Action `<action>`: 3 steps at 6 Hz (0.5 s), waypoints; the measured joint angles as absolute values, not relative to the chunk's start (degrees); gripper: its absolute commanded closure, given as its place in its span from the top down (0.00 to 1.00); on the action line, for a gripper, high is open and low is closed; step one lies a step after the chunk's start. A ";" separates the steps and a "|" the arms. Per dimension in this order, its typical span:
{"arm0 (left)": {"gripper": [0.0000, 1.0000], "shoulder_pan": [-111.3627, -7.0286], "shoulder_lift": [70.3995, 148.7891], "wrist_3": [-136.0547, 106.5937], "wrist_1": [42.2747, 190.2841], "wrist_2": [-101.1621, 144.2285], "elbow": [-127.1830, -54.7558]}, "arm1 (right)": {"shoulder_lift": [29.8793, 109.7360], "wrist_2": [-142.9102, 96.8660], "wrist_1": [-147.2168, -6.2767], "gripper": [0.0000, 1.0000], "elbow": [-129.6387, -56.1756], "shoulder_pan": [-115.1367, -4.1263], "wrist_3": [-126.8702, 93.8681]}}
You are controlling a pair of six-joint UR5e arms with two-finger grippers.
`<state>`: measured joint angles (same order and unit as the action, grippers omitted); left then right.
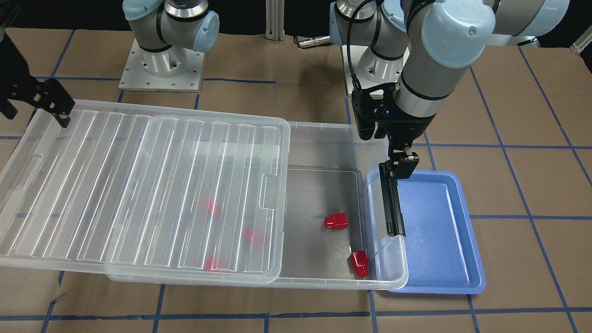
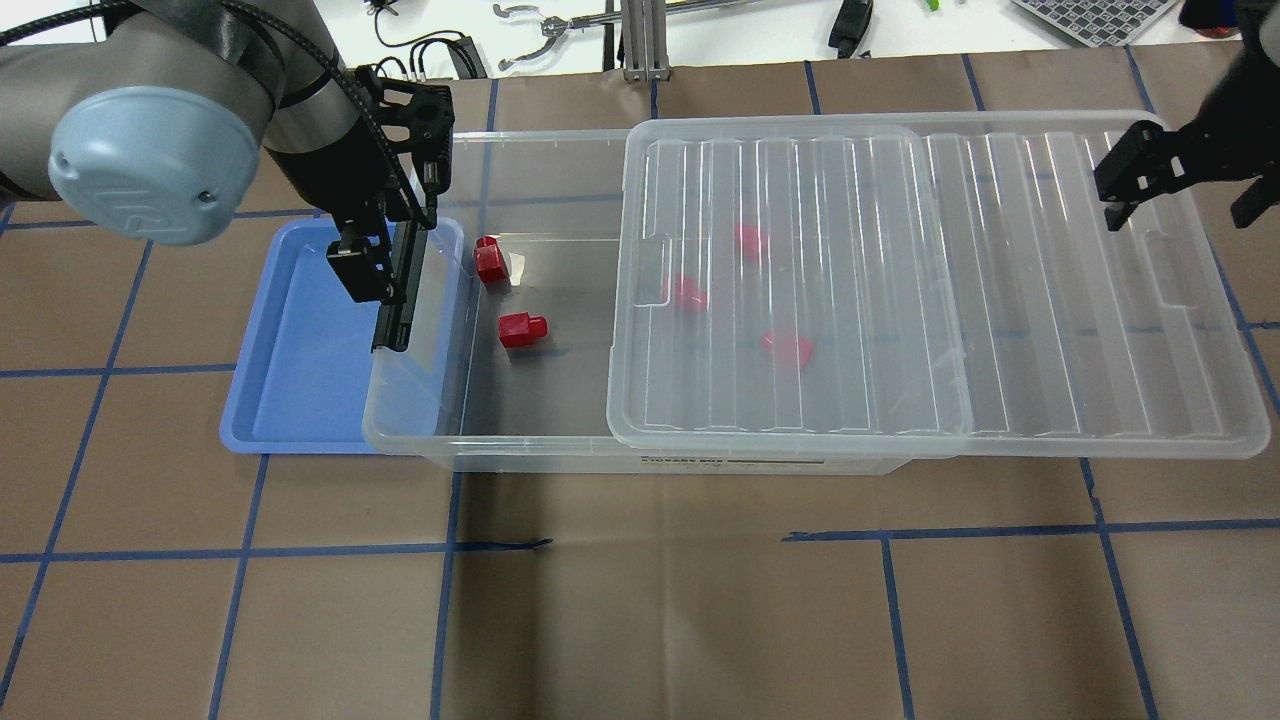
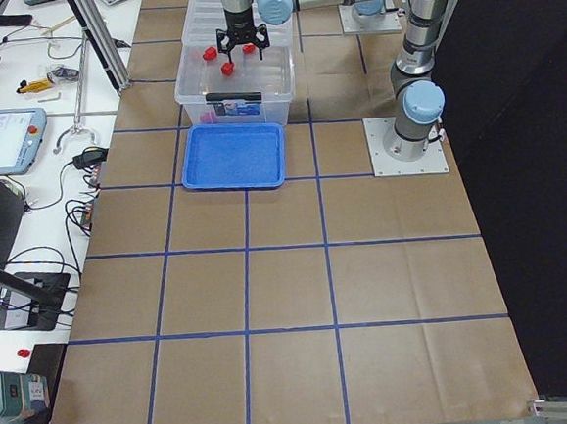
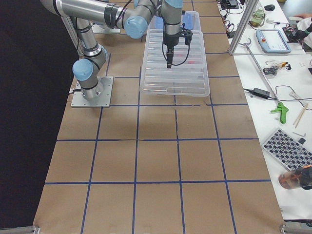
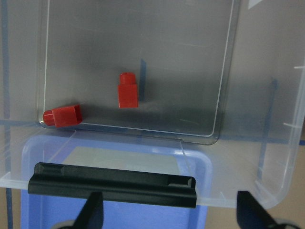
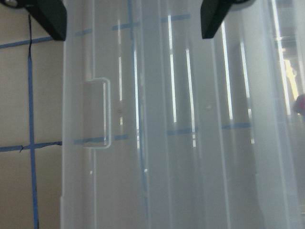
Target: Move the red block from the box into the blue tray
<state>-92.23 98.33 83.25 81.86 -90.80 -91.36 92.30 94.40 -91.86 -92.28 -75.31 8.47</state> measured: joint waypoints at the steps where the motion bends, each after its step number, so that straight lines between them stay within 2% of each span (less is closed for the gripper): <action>1: 0.96 -92.48 101.05 83.10 78.94 -90.72 -91.31 | 92.24 92.32 -89.12 1.00 -90.37 -79.31 4.67; 3: 0.97 -94.00 106.41 83.20 71.32 -90.41 -92.75 | 90.77 90.62 -87.82 1.00 -87.25 -87.14 -1.19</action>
